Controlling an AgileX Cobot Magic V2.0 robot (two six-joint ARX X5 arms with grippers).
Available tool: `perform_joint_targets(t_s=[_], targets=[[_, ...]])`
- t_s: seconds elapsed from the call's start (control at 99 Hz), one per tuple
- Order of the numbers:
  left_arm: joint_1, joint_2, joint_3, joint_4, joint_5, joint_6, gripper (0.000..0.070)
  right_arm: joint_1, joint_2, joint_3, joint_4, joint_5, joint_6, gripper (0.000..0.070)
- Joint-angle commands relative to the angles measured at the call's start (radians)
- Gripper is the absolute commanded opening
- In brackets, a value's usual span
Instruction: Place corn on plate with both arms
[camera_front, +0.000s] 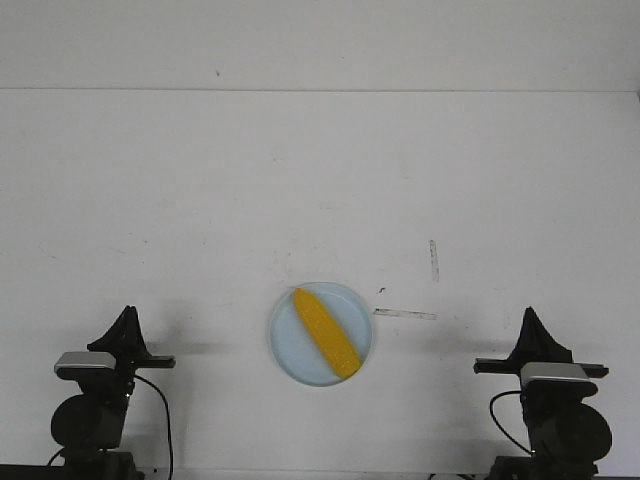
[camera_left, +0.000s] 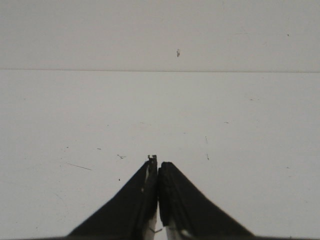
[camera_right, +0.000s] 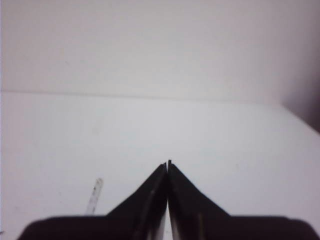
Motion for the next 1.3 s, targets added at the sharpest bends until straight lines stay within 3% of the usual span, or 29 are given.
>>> perform_joint_targets(t_s=[0.0,0.152,0.303,1.294], targets=[[0.002,-0.001,-0.021,0.015,0.002,0.002,0.0,-0.004,-0.027,-0.061,0.073,-0.004,0.045,0.0001],[0.002,-0.001,-0.021,0.015,0.002,0.002,0.0,-0.004,-0.05,-0.239,0.272,-0.003,0.049,0.0001],[0.002,-0.001,-0.021,0.011,0.002,0.002,0.0,-0.003,-0.05,-0.24,0.171,0.003,0.048,0.0001],[0.002,-0.001,-0.021,0.008,0.002,0.002,0.0,-0.003,-0.05,-0.24,0.172,0.005,0.048,0.0001]])
